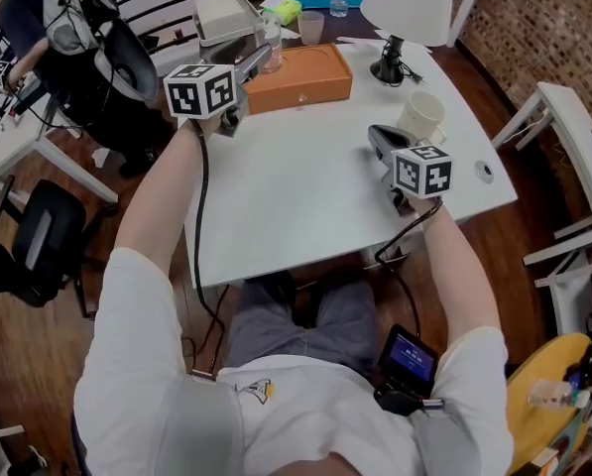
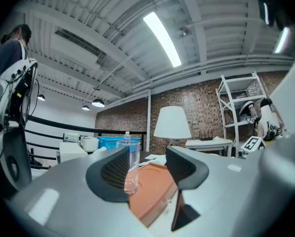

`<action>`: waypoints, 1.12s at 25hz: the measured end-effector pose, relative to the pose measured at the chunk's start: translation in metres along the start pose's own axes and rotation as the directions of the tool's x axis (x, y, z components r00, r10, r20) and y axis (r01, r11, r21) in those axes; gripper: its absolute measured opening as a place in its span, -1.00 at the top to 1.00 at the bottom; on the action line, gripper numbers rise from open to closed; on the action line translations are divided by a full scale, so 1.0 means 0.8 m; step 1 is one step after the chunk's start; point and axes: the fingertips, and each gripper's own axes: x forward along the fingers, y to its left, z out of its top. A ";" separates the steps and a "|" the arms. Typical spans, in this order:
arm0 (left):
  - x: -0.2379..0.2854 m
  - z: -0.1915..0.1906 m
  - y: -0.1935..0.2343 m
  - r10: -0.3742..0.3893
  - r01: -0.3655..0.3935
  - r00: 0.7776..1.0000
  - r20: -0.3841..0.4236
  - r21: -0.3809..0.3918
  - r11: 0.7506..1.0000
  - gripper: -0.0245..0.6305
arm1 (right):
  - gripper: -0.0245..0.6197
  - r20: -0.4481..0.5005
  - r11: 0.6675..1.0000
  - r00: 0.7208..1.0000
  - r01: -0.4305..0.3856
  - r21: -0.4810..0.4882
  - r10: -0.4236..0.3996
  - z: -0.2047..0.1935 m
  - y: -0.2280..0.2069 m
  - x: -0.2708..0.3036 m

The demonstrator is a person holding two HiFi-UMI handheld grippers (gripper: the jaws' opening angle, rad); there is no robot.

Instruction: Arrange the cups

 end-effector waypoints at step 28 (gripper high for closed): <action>-0.189 -0.183 -0.243 -0.276 0.260 0.907 -0.320 -0.092 0.961 0.93 | 0.92 0.041 0.998 0.997 -0.064 -0.008 0.064 -0.024 0.077 -0.068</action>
